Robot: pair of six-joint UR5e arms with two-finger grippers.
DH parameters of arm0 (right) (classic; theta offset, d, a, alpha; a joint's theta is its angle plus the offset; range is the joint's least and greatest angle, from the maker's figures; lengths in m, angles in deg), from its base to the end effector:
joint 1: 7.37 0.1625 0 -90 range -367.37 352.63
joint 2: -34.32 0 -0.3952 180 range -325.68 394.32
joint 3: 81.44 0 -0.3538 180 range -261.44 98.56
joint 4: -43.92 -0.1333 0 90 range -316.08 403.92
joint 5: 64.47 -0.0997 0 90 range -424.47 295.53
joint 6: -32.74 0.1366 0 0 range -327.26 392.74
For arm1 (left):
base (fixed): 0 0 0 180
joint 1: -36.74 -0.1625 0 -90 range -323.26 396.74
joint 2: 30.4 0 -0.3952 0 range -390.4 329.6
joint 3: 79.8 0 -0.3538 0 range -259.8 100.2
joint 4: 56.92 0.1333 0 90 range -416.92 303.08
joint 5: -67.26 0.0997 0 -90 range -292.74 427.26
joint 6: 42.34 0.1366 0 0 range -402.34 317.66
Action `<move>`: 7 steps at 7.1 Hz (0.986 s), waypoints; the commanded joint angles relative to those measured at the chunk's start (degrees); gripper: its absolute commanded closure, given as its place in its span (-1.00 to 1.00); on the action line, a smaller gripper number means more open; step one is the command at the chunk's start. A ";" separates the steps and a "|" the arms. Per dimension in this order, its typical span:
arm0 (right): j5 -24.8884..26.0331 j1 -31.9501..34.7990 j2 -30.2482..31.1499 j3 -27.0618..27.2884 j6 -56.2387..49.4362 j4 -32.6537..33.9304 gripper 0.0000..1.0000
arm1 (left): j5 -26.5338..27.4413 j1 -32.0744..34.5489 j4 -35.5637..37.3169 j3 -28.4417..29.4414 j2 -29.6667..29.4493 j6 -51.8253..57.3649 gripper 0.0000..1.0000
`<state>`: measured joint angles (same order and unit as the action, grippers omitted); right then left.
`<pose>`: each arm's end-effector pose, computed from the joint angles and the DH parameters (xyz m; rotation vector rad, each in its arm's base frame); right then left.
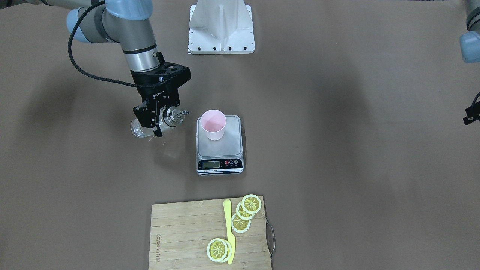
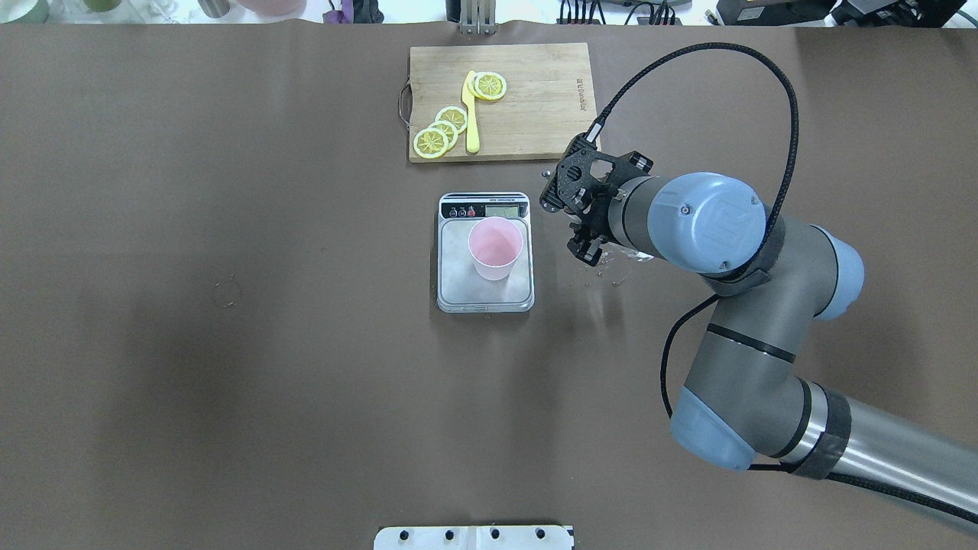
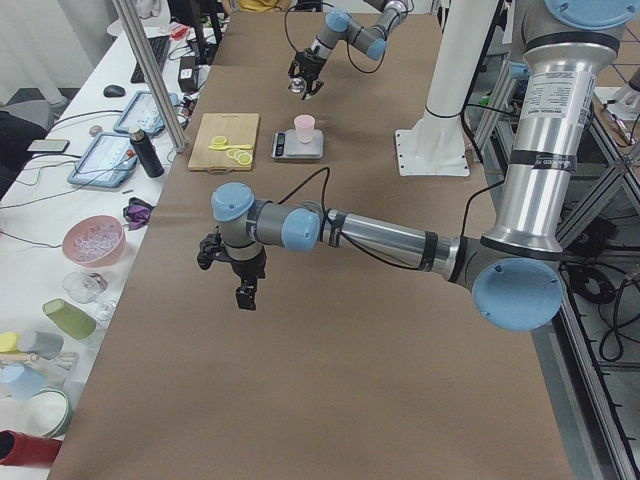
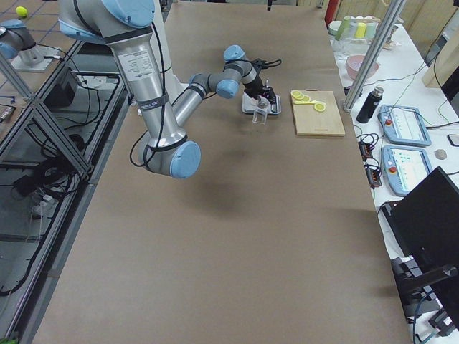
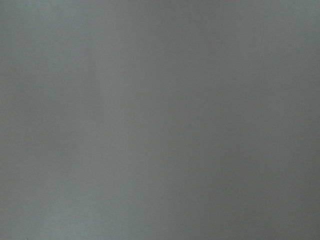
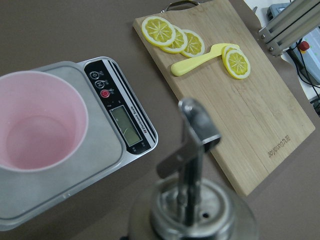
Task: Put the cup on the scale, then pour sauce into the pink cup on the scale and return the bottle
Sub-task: 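Carry the glass dispenser with the right gripper over the pink cup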
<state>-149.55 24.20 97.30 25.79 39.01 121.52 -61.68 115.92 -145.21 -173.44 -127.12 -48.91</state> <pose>-0.4365 -0.4384 0.2592 0.9027 -0.4758 -0.7904 0.0489 -0.5087 0.5814 0.0409 0.6928 0.1225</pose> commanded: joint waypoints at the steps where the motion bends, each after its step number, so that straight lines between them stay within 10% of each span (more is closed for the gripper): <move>1: 2.80 -2.03 -0.57 0.09 -0.03 3.95 0.30 | -0.09 0.54 -0.22 1.43 1.88 6.09 -0.97; 7: 8.17 -5.46 -5.15 -0.71 -0.12 14.77 0.30 | -2.99 4.49 -0.22 1.44 7.16 11.32 -0.97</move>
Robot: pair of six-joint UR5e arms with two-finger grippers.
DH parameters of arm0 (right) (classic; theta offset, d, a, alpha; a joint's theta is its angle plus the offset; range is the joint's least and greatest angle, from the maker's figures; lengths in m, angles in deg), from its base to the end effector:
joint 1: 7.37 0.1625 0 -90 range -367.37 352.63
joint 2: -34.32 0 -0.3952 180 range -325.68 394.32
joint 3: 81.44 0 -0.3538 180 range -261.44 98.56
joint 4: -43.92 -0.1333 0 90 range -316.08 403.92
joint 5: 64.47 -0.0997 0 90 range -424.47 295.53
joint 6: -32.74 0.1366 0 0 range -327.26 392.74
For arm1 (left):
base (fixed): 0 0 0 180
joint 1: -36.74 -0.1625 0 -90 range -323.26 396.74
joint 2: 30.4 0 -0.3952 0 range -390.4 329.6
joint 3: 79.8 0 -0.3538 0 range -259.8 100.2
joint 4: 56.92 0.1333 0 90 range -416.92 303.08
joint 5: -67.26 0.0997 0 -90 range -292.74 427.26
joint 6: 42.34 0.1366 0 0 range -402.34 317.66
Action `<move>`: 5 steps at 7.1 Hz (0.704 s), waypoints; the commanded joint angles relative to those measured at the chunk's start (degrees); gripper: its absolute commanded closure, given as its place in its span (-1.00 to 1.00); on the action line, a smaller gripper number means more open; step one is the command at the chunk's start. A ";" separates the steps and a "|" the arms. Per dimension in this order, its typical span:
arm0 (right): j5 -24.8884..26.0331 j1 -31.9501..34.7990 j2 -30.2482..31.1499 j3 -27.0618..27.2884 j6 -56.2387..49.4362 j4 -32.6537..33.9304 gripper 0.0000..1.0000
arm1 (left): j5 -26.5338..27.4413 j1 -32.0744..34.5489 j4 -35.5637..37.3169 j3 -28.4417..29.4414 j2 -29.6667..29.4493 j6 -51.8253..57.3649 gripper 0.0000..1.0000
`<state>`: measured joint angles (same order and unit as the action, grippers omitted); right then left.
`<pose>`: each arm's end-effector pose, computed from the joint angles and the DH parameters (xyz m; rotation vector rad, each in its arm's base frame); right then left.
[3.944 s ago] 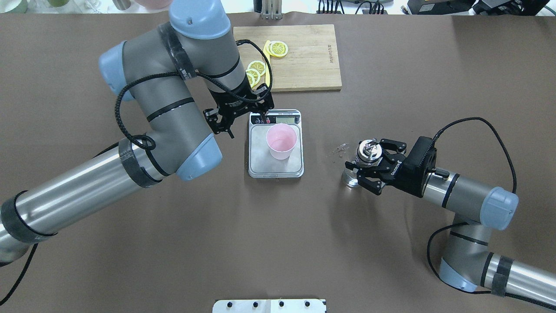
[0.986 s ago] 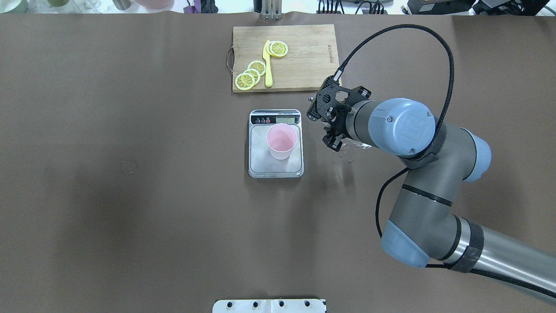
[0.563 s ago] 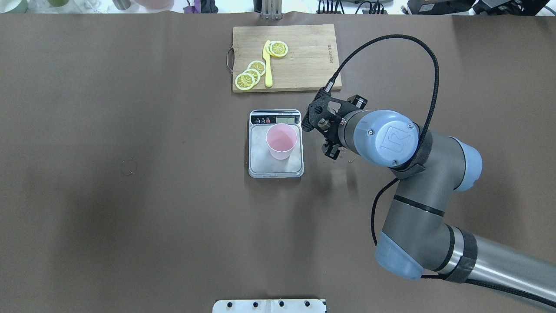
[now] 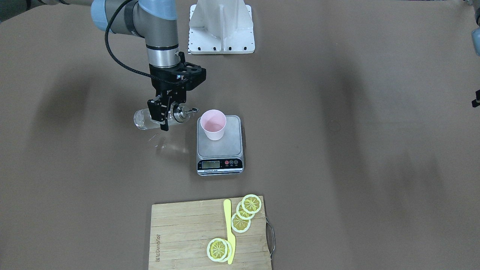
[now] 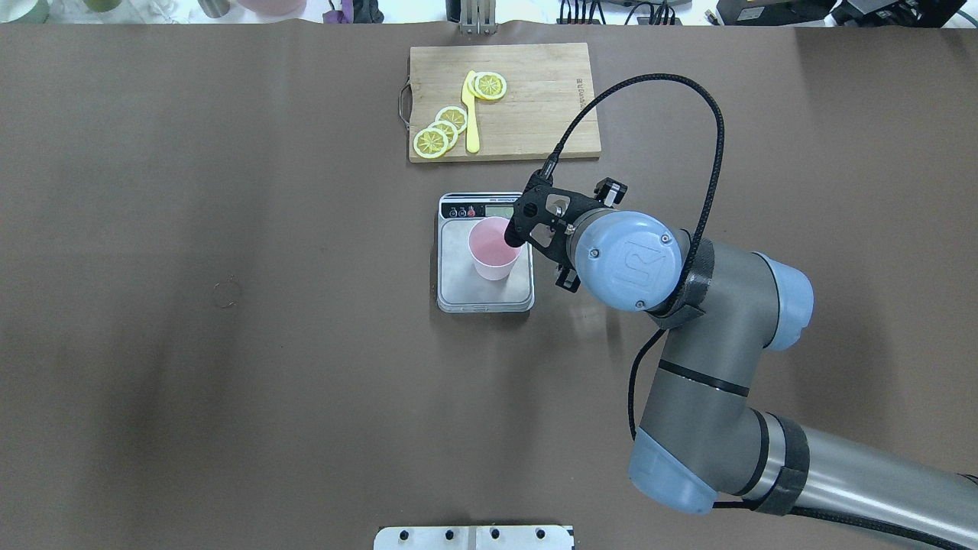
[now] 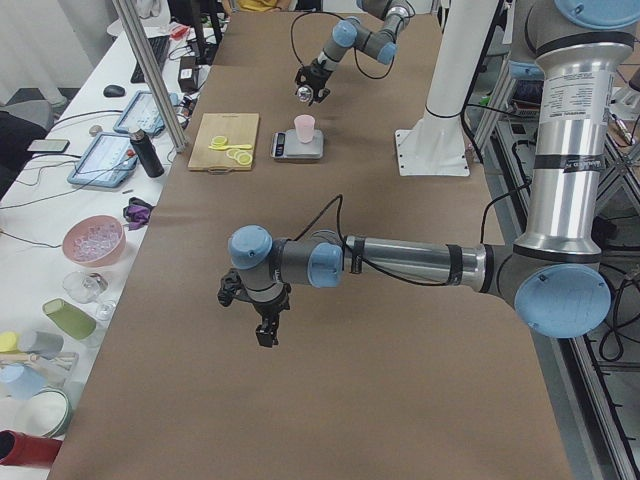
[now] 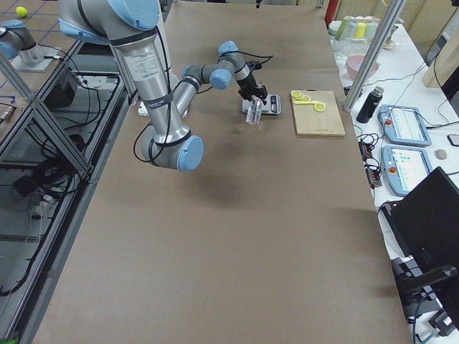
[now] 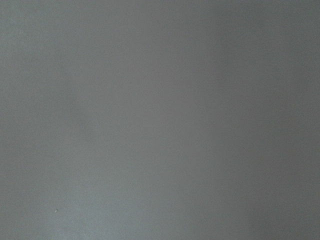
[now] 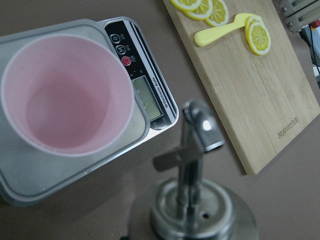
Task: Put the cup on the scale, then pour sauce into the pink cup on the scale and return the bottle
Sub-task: 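Carry the glass dispenser with the right gripper over the pink cup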
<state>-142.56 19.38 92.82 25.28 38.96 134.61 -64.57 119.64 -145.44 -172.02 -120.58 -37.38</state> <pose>-0.4704 -0.4179 0.2523 0.8166 -0.3202 -0.8472 0.0145 -0.4578 0.6431 0.0017 0.7316 0.2069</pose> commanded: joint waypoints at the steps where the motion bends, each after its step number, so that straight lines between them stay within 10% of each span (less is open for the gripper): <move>1: 2.23 -1.52 -1.54 -0.63 -0.16 3.94 0.30 | -0.09 1.21 0.01 0.02 0.62 -0.22 -0.97; 5: 4.35 -2.49 -4.62 -2.47 -1.39 10.73 0.30 | -1.41 1.83 -0.08 0.02 0.53 -0.31 -0.97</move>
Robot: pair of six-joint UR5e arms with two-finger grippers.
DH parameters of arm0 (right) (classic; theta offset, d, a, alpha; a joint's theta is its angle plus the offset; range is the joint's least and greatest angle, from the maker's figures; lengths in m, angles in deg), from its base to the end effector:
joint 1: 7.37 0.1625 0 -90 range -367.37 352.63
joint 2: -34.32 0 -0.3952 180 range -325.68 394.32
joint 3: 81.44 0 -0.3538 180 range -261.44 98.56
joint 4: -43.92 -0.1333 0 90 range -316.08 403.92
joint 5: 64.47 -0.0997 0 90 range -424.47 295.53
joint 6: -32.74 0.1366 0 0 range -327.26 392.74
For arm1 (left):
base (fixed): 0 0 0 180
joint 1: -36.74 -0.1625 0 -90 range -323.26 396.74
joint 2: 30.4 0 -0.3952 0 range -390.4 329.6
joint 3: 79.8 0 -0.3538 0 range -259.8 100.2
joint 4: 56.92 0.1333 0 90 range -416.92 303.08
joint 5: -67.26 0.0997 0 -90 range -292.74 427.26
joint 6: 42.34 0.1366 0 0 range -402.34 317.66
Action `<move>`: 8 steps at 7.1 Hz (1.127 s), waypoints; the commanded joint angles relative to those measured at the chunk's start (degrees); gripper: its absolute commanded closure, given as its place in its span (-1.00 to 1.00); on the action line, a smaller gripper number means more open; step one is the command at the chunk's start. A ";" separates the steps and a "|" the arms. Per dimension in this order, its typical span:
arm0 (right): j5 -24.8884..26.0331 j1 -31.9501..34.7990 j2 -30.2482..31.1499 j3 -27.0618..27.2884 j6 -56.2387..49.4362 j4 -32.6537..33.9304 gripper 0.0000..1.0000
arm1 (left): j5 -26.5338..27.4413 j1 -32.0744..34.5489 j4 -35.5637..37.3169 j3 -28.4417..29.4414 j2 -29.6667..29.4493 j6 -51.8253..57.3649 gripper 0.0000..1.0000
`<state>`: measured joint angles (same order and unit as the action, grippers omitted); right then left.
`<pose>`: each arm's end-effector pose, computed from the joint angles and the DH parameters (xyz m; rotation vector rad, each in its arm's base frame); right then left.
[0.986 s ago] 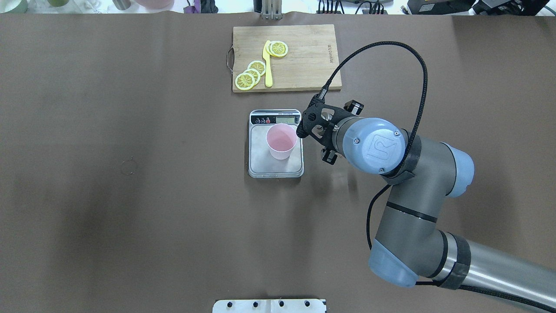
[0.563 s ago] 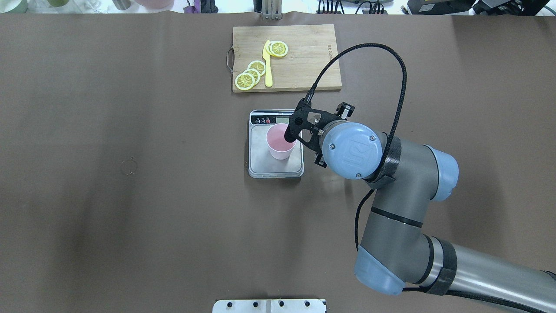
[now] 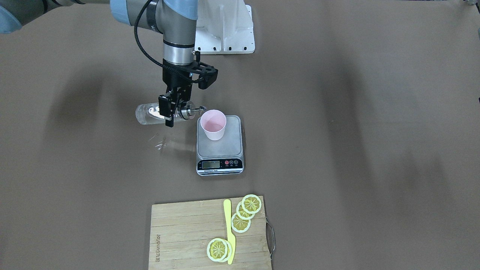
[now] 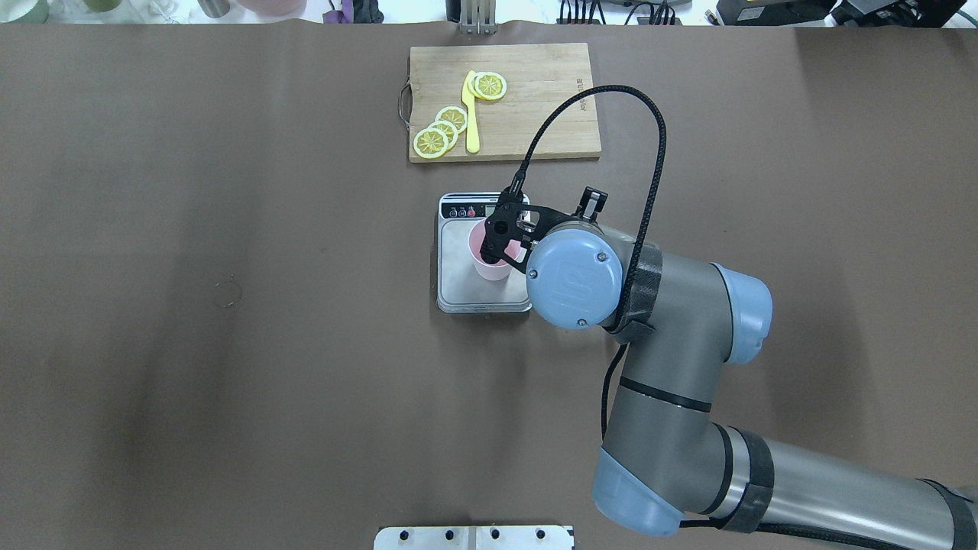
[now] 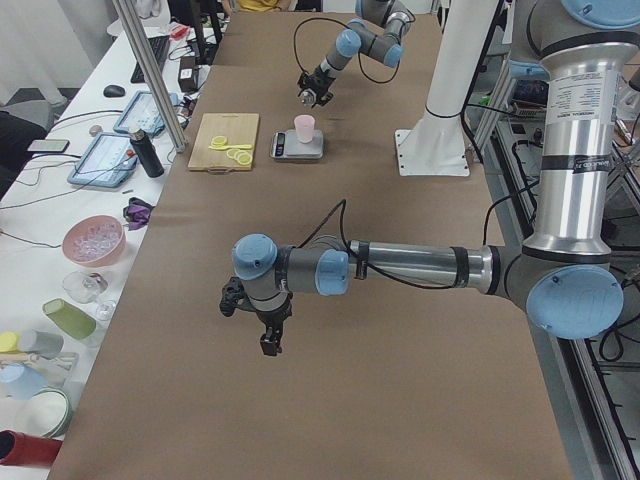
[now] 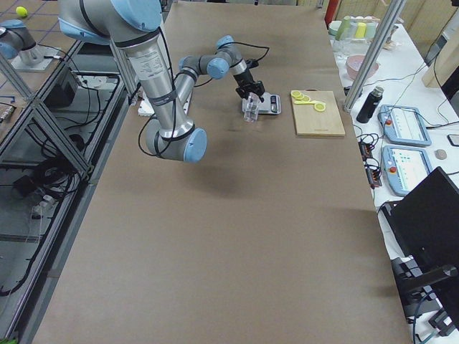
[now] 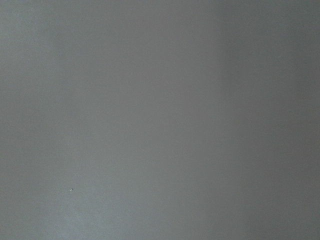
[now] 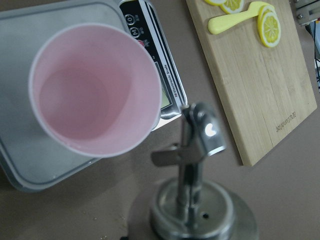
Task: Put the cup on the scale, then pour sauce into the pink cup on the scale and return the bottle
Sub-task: 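Tilt the dispenser spout down into the pink cup with the right gripper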
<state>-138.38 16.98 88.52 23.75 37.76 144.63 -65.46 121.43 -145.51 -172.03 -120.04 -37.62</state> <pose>-0.4895 -0.4094 0.2438 0.7522 -0.1911 -0.9083 0.0013 -0.4535 0.6457 0.0038 0.7466 0.1699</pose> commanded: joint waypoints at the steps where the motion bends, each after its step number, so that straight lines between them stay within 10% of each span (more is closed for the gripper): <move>1: 0.52 -0.18 -1.72 -2.34 -0.18 1.93 0.30 | -0.44 -0.04 -0.01 0.20 0.00 -0.15 -0.97; 8: 4.21 -1.85 -4.80 -2.70 -0.18 15.20 0.30 | -0.44 -0.04 0.08 0.29 -0.97 -0.76 -0.97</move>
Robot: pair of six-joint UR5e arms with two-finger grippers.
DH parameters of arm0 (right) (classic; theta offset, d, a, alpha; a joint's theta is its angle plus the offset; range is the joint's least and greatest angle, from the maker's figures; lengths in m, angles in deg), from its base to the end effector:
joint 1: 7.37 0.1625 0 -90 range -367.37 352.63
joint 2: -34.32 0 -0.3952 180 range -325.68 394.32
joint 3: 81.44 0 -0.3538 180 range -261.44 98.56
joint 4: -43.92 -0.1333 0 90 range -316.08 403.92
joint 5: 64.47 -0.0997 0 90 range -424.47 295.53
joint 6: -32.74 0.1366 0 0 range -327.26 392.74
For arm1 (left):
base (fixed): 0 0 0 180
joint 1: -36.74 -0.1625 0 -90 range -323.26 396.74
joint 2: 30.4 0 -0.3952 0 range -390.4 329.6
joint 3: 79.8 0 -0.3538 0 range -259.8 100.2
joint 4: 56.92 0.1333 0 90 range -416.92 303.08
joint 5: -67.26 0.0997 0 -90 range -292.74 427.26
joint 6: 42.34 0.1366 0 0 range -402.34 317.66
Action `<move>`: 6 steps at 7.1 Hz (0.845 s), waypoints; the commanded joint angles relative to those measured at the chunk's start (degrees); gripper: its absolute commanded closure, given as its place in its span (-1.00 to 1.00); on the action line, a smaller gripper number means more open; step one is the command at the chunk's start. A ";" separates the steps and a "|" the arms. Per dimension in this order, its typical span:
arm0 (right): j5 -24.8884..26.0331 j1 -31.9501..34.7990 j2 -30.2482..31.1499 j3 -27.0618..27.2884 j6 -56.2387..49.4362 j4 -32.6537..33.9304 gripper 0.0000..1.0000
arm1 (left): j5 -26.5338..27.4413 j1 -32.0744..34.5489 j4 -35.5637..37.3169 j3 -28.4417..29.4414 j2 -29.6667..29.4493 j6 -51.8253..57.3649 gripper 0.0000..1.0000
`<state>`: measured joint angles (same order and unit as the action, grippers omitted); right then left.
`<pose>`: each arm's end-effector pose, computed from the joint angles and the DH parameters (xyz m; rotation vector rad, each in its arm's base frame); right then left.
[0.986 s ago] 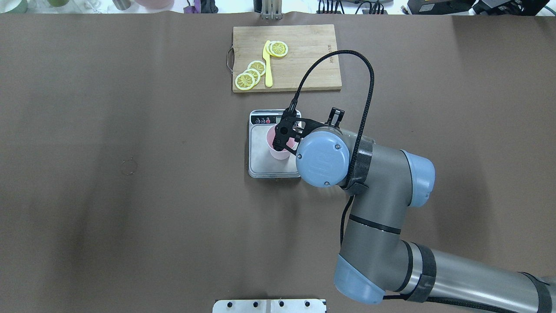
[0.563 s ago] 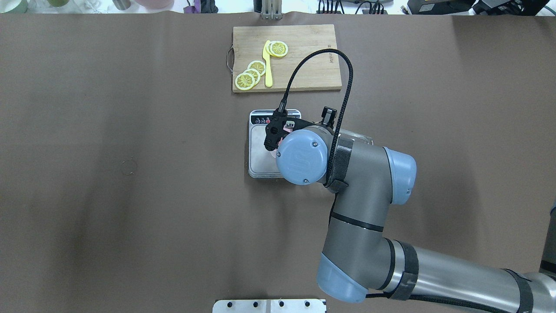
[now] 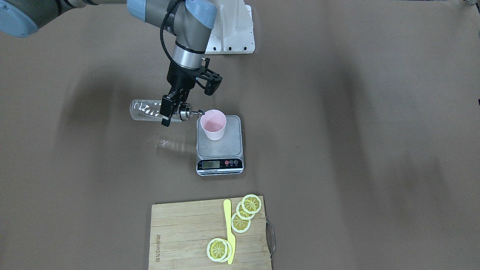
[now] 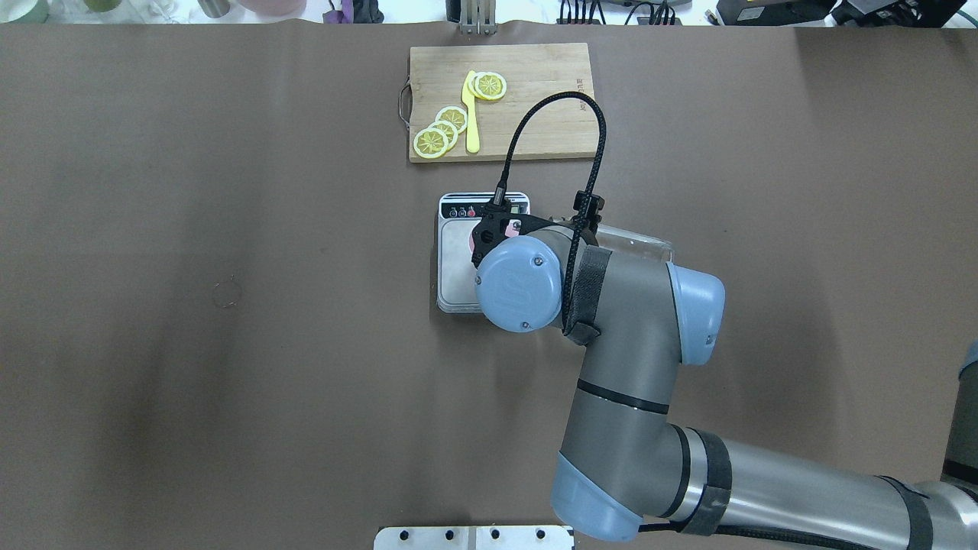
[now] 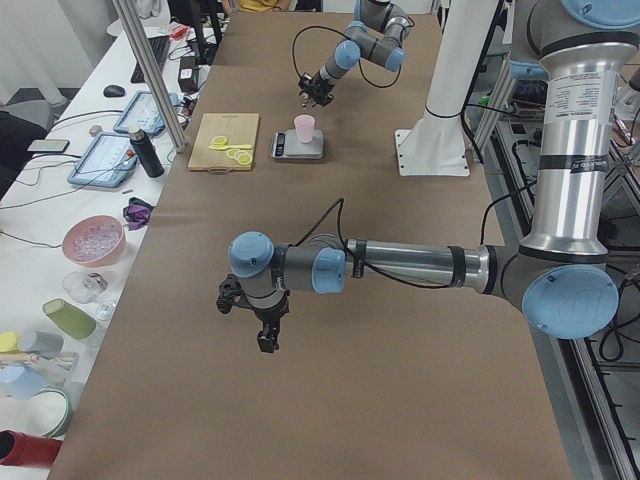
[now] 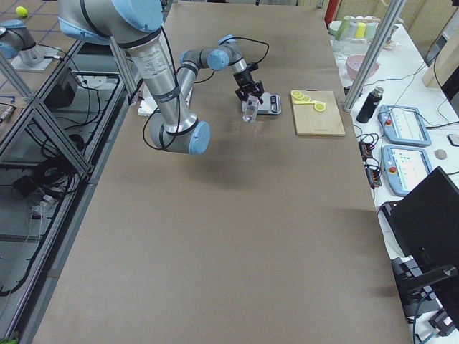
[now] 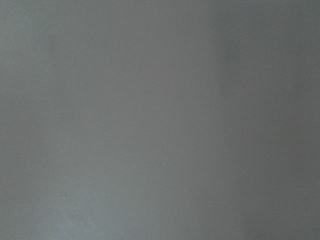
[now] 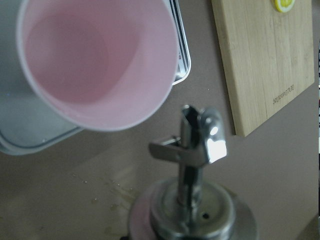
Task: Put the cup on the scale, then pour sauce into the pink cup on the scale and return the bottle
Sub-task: 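Tilt the dispenser spout down into the pink cup with the right gripper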
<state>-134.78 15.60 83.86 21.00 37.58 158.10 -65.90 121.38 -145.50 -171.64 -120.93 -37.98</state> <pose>-0.5000 -0.4067 0.2459 0.6239 -0.0196 -0.9656 0.0031 -0.4602 0.6410 0.0092 0.7543 0.1678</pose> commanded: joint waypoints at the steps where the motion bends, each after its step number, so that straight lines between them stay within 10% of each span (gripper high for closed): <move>1: 1.13 -0.82 -0.24 0.13 0.00 2.71 0.30 | 0.00 0.00 -0.19 -0.01 -0.17 -1.97 -0.97; 6: 4.04 -3.46 -1.38 -0.31 -0.43 6.23 0.30 | 0.09 -0.09 -1.34 0.86 -0.08 -2.87 -0.97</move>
<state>-131.04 12.43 82.56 20.85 37.47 164.02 -65.80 121.31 -146.81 -171.16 -120.99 -40.79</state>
